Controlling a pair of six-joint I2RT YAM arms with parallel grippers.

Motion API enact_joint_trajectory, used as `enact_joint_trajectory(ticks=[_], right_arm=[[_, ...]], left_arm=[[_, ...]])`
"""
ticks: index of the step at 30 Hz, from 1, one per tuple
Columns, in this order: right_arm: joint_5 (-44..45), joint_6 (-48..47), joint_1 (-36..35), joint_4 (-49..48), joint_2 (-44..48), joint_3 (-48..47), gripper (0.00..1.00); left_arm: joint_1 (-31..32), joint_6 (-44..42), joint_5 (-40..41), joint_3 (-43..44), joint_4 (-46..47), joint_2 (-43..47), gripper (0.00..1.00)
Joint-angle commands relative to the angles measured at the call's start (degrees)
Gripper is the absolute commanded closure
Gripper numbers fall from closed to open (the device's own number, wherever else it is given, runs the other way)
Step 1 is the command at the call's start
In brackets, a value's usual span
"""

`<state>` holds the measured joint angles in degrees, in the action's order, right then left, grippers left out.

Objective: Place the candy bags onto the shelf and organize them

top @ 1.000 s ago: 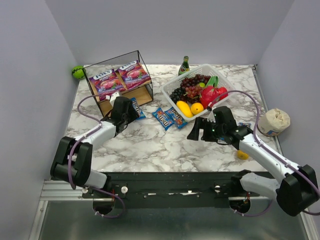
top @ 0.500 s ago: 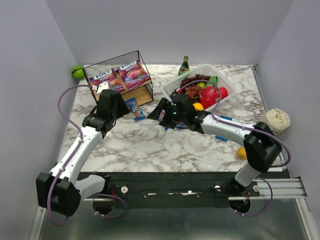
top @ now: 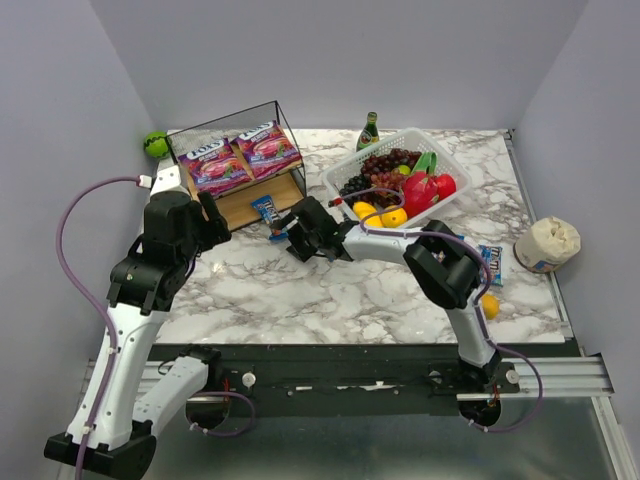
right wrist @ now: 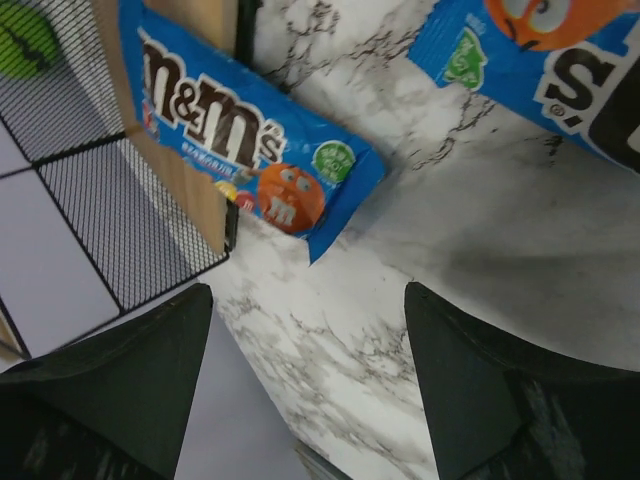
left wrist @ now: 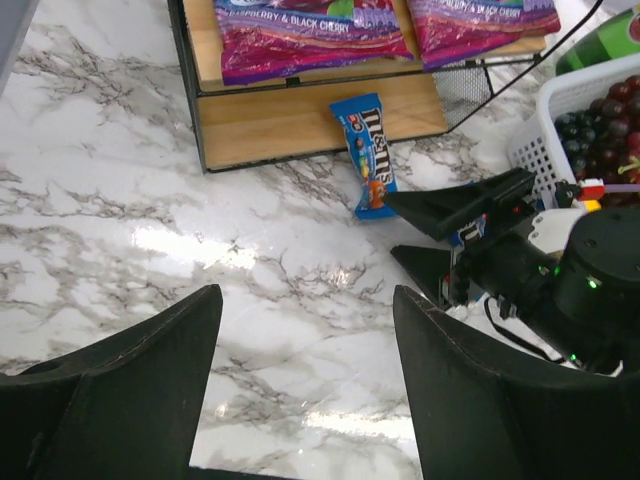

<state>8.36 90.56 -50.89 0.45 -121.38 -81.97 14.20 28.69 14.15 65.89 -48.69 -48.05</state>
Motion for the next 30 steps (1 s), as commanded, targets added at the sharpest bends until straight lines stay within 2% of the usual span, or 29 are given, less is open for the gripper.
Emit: enact_joint_trajectory(ticks=[1, 6, 13, 17, 22, 25, 26, 30], right_arm=[[7.19, 9.71, -1.14, 2.36, -4.56, -4.77, 0.16], [9.12, 14.11, -1.58, 7.1, -8.6, -11.35, 0.22], [13.79, 19.56, -1.58, 17.46, -10.45, -14.7, 0.34], [13.53, 20.79, -1.58, 19.15, -11.42, -15.41, 0.42], [13.26, 21.06, -1.66, 19.85, -12.21, -15.76, 0.46], [13.52, 20.7, -1.58, 20.03, -12.12, -16.02, 0.57], [13.79, 20.79, -1.49, 20.03, -12.12, -16.11, 0.65], [14.49, 19.83, -1.23, 20.03, -12.39, -17.43, 0.81]], left_arm=[[-0.31, -2.41, -1.5, 1.87, -4.84, -0.29, 0.21], [-0.31, -2.15, -3.78, 1.26, -2.73, -0.9, 0.2], [-0.31, -2.15, -3.78, 1.88, -1.94, -2.83, 0.2], [-0.4, -1.71, -4.13, 1.26, -1.41, -3.63, 0.2], [-0.49, -1.53, -4.22, 0.82, -0.88, -3.98, 0.2], [-0.49, -1.44, -4.4, 0.38, -0.8, -4.33, 0.2], [-0.57, -1.35, -4.48, 0.21, -0.71, -4.5, 0.2], [-0.66, -1.44, -4.48, 0.29, -0.71, -4.77, 0.2]])
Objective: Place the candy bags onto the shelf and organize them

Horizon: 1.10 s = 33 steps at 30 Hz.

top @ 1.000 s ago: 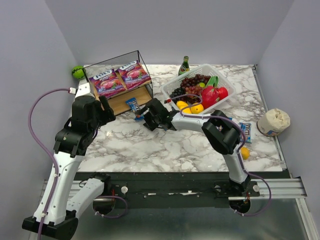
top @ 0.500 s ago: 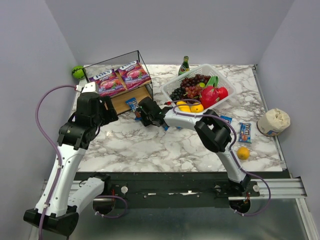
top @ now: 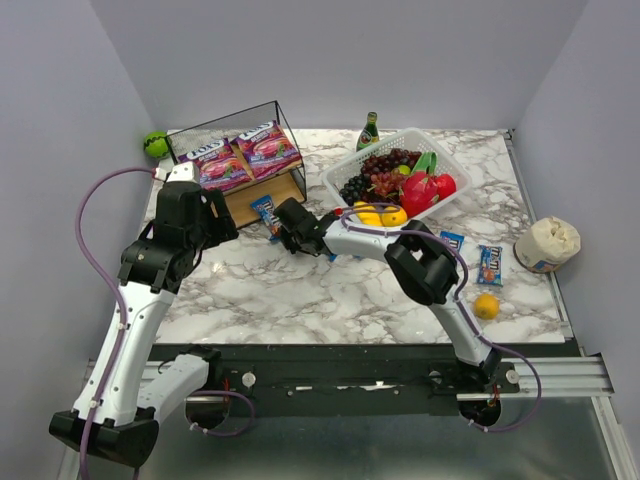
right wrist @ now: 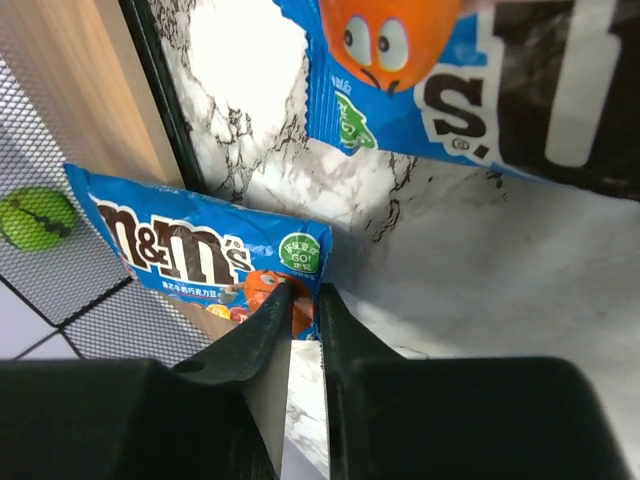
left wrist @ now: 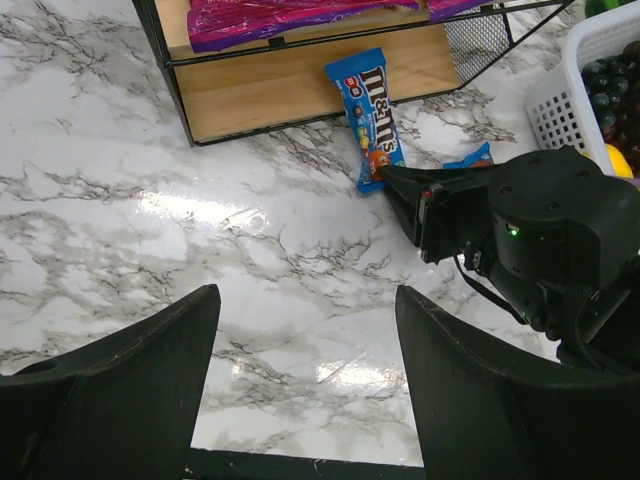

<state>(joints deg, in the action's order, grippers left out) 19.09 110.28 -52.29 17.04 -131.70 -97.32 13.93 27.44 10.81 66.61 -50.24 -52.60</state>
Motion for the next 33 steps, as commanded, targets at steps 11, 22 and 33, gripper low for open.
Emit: enact_joint_trajectory(ticks=[11, 22, 33], right_arm=[[6.22, -4.72, 1.67, 2.91, -2.33, -9.2, 0.99], [7.54, -2.53, 6.32, 2.82, -5.32, -13.77, 0.99], [6.92, 0.81, 8.61, 6.95, -11.56, -22.47, 0.99]], left_arm=[[-1.01, -1.07, -0.7, -0.16, 1.19, -1.36, 0.2], [-1.28, -1.07, -1.84, -0.08, 1.28, -2.42, 0.2], [-1.8, -1.86, -1.84, 0.27, 1.46, -4.71, 0.19]])
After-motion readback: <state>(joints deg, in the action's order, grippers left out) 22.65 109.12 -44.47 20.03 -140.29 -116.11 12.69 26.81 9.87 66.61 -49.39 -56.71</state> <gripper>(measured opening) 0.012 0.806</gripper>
